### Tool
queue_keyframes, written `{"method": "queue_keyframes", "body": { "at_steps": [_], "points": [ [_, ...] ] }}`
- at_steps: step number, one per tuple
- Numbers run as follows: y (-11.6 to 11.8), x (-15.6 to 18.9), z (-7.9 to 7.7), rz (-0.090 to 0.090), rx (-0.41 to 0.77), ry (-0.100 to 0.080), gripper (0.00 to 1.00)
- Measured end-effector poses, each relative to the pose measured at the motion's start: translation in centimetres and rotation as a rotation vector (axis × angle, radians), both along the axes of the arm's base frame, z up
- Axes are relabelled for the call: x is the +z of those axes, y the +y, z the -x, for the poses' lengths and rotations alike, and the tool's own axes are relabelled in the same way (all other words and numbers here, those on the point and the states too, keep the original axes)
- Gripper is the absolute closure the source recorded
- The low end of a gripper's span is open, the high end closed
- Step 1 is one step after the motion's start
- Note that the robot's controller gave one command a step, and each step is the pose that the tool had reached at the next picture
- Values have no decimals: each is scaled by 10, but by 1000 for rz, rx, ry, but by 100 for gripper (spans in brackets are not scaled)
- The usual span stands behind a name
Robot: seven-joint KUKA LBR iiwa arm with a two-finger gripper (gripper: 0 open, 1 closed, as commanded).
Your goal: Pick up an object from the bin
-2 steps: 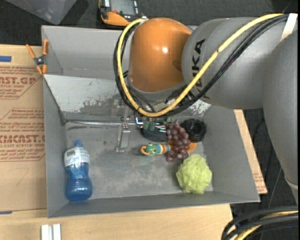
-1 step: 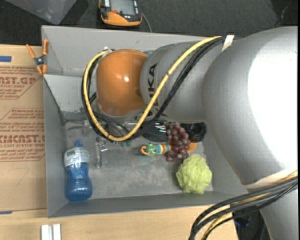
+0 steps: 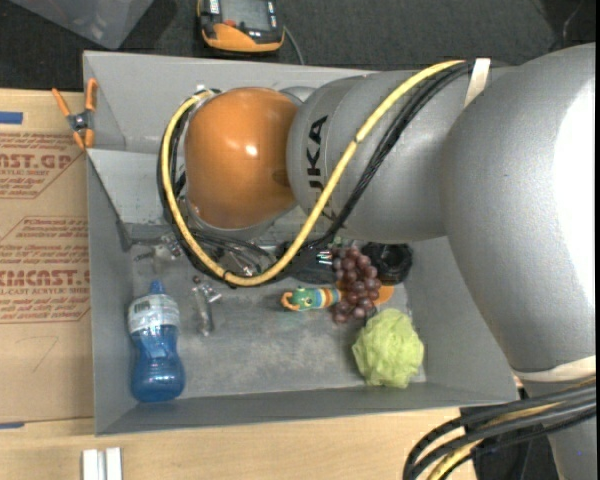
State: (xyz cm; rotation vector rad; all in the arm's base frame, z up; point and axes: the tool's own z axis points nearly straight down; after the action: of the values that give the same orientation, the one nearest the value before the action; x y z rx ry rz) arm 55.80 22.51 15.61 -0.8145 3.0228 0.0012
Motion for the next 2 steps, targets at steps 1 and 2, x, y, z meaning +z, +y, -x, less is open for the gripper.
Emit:
{"method": "queue_keyframes", "body": {
  "at_steps": [1, 2],
  "points": [
    [19, -42, 8, 1, 329, 10, 0],
    [17, -87, -11, 6, 478, -3, 0]
  ]
}}
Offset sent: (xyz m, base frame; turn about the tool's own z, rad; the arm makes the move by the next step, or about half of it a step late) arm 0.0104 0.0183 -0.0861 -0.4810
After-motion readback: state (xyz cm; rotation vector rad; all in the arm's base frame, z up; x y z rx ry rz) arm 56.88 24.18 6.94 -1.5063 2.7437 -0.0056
